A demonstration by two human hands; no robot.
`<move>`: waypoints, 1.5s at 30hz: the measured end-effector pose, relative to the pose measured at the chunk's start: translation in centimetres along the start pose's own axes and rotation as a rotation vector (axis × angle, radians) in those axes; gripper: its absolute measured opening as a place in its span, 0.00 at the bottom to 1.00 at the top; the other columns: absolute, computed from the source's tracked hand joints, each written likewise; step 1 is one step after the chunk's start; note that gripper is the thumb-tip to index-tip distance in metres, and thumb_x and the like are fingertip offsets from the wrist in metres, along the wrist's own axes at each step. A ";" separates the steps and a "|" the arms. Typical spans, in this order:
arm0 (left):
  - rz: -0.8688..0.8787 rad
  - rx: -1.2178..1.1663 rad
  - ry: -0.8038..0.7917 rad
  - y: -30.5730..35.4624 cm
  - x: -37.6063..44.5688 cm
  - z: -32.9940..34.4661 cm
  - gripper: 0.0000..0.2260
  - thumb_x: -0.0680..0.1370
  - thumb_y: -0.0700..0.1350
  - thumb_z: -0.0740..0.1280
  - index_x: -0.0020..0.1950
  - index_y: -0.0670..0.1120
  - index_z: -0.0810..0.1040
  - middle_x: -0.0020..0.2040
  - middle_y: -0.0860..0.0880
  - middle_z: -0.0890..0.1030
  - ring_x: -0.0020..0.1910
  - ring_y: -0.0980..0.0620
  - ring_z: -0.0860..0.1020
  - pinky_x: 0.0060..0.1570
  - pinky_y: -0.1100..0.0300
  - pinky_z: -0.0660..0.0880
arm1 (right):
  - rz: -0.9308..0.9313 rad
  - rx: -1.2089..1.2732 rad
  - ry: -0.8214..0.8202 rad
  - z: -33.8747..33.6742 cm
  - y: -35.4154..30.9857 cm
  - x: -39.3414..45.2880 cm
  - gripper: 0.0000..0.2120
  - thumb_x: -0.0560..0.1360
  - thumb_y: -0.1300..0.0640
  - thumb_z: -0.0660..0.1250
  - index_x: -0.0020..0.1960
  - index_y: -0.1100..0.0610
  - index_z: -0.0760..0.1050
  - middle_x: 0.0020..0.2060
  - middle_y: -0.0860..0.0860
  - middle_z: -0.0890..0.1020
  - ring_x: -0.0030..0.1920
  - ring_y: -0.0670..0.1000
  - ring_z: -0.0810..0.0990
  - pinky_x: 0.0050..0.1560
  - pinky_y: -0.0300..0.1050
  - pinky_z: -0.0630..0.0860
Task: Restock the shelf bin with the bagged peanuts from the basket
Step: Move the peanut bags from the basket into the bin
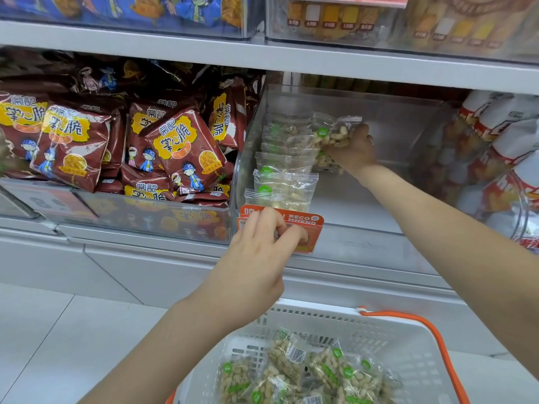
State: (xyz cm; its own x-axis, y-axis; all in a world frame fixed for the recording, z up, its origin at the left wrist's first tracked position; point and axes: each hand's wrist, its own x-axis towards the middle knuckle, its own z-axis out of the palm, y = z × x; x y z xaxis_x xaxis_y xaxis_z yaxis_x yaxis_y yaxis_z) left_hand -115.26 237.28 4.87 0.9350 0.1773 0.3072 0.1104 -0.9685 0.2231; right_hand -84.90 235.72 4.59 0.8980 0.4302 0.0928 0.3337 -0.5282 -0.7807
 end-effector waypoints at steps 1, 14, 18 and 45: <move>-0.002 -0.001 0.000 0.0 0.0 0.0 0.27 0.61 0.34 0.71 0.57 0.49 0.70 0.49 0.50 0.65 0.47 0.51 0.63 0.40 0.60 0.65 | 0.019 0.004 -0.005 0.0 -0.1 0.0 0.46 0.70 0.47 0.73 0.76 0.57 0.48 0.69 0.58 0.64 0.69 0.58 0.65 0.58 0.41 0.65; 0.033 0.007 -0.005 -0.4 -0.1 0.1 0.25 0.62 0.33 0.70 0.56 0.48 0.70 0.50 0.48 0.65 0.47 0.49 0.64 0.39 0.55 0.70 | 0.226 0.066 -0.061 -4.0 -2.6 -3.0 0.41 0.70 0.47 0.72 0.75 0.57 0.55 0.69 0.54 0.66 0.62 0.56 0.71 0.63 0.53 0.74; 0.036 0.047 0.006 -0.4 0.0 0.3 0.23 0.61 0.33 0.69 0.54 0.45 0.72 0.49 0.46 0.66 0.47 0.47 0.64 0.36 0.55 0.67 | -0.013 0.233 0.035 -7.9 -2.2 -9.7 0.14 0.74 0.56 0.67 0.59 0.53 0.72 0.49 0.48 0.77 0.52 0.51 0.77 0.60 0.54 0.76; -0.840 -0.673 -1.045 9.1 -16.8 22.4 0.10 0.73 0.40 0.71 0.35 0.46 0.72 0.34 0.52 0.74 0.30 0.59 0.73 0.25 0.71 0.70 | 0.288 -0.510 -1.071 0.3 25.1 -37.3 0.32 0.66 0.48 0.77 0.65 0.55 0.69 0.62 0.50 0.75 0.58 0.51 0.74 0.59 0.44 0.71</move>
State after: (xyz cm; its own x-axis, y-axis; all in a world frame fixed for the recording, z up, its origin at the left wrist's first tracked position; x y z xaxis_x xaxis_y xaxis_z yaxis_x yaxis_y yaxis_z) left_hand -122.42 221.55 -18.94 0.5243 0.1428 -0.8395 0.8226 -0.3398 0.4559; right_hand -110.07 206.67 -18.62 0.3479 0.5080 -0.7880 0.4520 -0.8272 -0.3338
